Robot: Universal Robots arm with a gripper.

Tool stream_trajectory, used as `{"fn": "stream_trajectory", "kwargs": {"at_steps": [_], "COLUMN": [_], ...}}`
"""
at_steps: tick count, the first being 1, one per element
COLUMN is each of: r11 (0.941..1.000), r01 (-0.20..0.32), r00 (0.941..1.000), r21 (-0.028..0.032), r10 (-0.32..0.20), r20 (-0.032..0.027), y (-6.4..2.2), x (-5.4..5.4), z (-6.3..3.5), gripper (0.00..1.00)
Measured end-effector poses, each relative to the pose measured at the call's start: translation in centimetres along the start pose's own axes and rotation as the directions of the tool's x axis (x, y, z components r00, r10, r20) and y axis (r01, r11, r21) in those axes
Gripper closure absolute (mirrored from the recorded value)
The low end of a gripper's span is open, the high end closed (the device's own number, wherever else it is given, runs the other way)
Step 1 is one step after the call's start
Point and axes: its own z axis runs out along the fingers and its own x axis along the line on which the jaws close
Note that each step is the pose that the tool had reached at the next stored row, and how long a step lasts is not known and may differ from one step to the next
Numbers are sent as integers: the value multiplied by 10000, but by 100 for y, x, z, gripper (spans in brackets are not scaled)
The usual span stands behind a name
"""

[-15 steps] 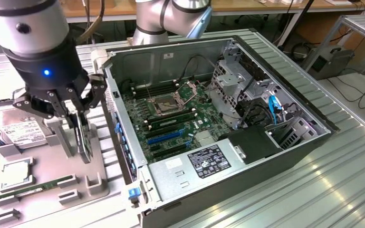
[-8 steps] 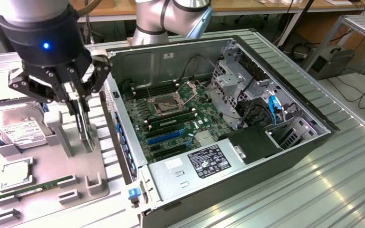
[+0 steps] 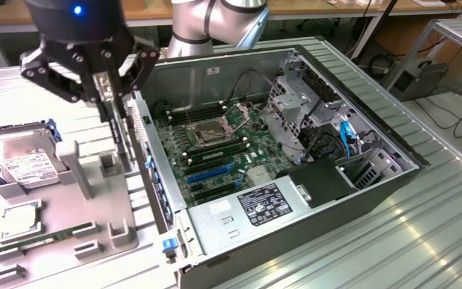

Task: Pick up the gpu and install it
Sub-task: 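Pick up the gpu and move the gpu toward the slot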

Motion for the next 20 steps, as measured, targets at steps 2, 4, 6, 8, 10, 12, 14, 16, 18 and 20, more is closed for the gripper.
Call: {"fn": "stream_trajectory", "kwargs": {"at_steps": [2, 4, 6, 8, 10, 12, 14, 16, 18, 20], "r11": [10000, 10000, 10000, 10000, 10000, 10000, 10000, 10000, 10000, 10000], "r01": [6, 14, 13, 10, 6, 5, 1, 2, 1, 2], "r00": [10000, 10000, 9999, 9997, 9995, 9993, 9992, 9991, 9990, 9990], "r21": [-28, -55, -56, -61, -63, -67, -68, -68, -69, -69], "r10": [-6, -15, -14, -11, -8, -7, -4, -5, -4, -5], "r20": [-28, -94, -163, -253, -315, -371, -407, -428, -437, -442], "y": [2, 5, 5, 4, 3, 1, 0, -2, -3, -5], "x": [-75, -223, -314, -434, -528, -628, -727, -839, -927, -1017], "z": [-69, -159, -184, -186, -182, -176, -172, -164, -151, -131], "gripper": [74, 74, 74, 74, 74, 74, 74, 74, 74, 74]}}
